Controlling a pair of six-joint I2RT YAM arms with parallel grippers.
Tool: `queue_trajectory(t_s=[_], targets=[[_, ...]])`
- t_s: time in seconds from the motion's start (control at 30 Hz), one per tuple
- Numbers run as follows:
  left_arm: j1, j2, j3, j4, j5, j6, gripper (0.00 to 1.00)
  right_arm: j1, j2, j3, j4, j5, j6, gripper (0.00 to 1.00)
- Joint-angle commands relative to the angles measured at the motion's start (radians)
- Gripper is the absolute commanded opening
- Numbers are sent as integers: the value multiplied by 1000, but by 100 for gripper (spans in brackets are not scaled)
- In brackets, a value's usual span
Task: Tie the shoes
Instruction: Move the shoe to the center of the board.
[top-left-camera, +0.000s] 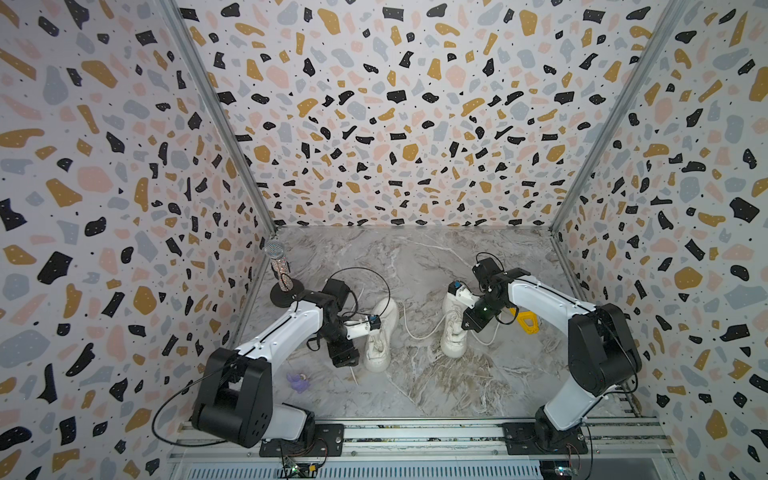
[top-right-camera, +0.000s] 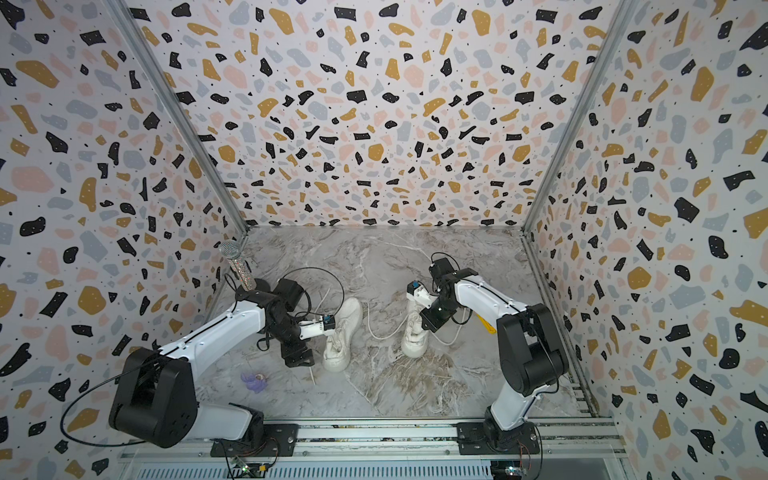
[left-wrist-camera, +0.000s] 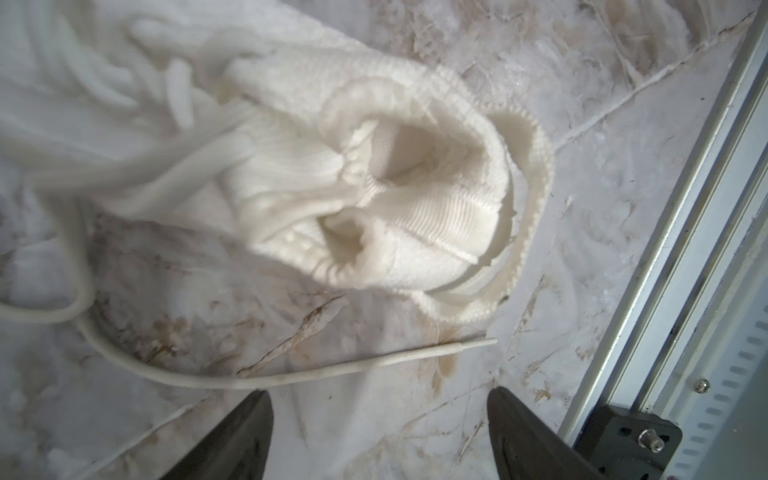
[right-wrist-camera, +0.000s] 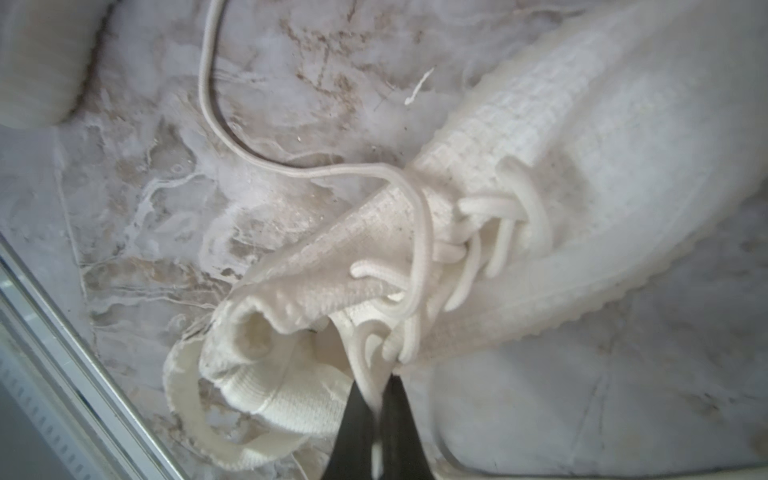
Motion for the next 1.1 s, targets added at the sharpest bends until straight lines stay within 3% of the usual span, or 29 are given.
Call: queue_trajectory(t_s=[0.0, 0.37, 0.63, 0.77, 0.9, 1.0, 1.07], targets=[[-37, 34, 36, 11, 10, 19, 84, -40, -10, 60, -8, 178, -16, 0], [-143, 166, 123, 118, 70, -71, 80, -109, -3, 98, -42, 162, -53, 2], [-134, 103, 111, 86, 142, -63, 81, -109, -90, 116, -65, -15, -117, 31], [-24, 45, 96, 34, 217, -52, 81, -85, -105, 123, -73, -163, -126, 40], [72, 5, 78, 22, 235, -65, 81, -11, -56, 130, -11, -30, -115, 47], [82, -15, 60, 51, 224, -101, 81, -2, 25, 177, 2, 66, -103, 52], [82, -25, 51, 74, 218, -125, 81, 5, 68, 197, 8, 96, -106, 64]])
